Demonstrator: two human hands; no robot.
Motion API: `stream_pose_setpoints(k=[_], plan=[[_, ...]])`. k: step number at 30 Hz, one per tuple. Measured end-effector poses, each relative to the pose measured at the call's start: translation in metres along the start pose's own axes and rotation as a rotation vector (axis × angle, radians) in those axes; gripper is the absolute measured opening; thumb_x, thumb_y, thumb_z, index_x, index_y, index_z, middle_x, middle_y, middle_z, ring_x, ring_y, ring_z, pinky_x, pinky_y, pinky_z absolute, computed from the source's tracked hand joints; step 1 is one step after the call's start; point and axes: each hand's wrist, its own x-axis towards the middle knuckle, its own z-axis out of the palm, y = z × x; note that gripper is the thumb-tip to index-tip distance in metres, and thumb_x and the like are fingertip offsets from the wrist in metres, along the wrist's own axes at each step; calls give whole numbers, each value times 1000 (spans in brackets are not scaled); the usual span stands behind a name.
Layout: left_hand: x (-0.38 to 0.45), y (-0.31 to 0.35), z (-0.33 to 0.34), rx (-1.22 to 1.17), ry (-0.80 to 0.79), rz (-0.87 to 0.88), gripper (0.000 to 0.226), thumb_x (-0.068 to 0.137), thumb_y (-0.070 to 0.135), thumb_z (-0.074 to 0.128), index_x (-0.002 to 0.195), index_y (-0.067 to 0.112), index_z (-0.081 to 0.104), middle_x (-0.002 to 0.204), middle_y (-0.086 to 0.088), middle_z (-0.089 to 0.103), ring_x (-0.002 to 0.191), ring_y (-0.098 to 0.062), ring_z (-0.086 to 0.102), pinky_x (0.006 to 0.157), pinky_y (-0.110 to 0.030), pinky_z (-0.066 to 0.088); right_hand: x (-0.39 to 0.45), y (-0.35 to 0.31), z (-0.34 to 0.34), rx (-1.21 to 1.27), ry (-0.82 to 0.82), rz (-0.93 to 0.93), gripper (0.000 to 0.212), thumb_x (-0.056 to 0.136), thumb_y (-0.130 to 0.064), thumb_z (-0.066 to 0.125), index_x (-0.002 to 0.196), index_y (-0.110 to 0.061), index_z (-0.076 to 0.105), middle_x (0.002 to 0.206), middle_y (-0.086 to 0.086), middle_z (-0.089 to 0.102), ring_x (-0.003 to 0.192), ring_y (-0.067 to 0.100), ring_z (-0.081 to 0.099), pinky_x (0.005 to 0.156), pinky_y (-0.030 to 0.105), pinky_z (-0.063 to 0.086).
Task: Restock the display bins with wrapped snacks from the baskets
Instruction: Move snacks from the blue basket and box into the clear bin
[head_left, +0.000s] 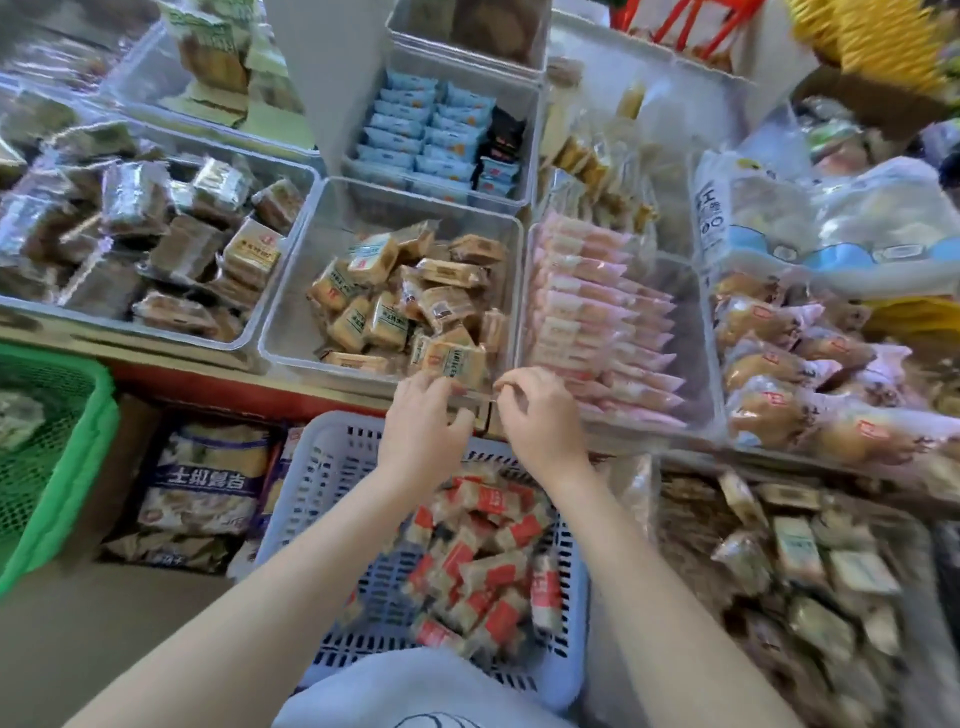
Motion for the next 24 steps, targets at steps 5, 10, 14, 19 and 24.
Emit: stream_pose_setpoints(k=[5,10,14,19,24], plan=[[-35,65,80,8,-316,75,29,100,27,50,125,20,64,118,2,67,101,-18,64,86,-36,55,-105,108,-54,-12,138,432,18,98,-15,52,96,-13,69,87,3,67,80,23,62,66,32,44],[-58,120,166,123,-535,178,64,99,29,53,157,24,27,161,1,30,116,-19,61,83,-30,50,-150,223,-116,-278,78,678,38,93,-14,54,131,-13,57,129,9,52,120,29,51,98,38,46],[-72,149,213,254,-591,179,73,101,30,51,161,16,12,169,-3,-4,148,-22,30,106,-34,39,-165,270,-130,-475,-101,588,54,92,-17,60,143,-19,43,149,9,35,139,29,29,112,42,34],[-72,141,225,362,-492,201,69,99,41,47,160,23,20,169,4,2,149,-22,28,104,-40,46,-183,291,-121,-520,15,481,56,89,-15,66,141,-24,45,138,9,49,135,30,35,110,42,34],[-74,131,225,253,-469,192,65,98,38,51,158,31,27,168,10,6,153,-16,16,114,-39,37,-177,270,-152,664,254,806,55,87,-23,77,131,-15,46,117,3,62,105,18,61,94,37,50]])
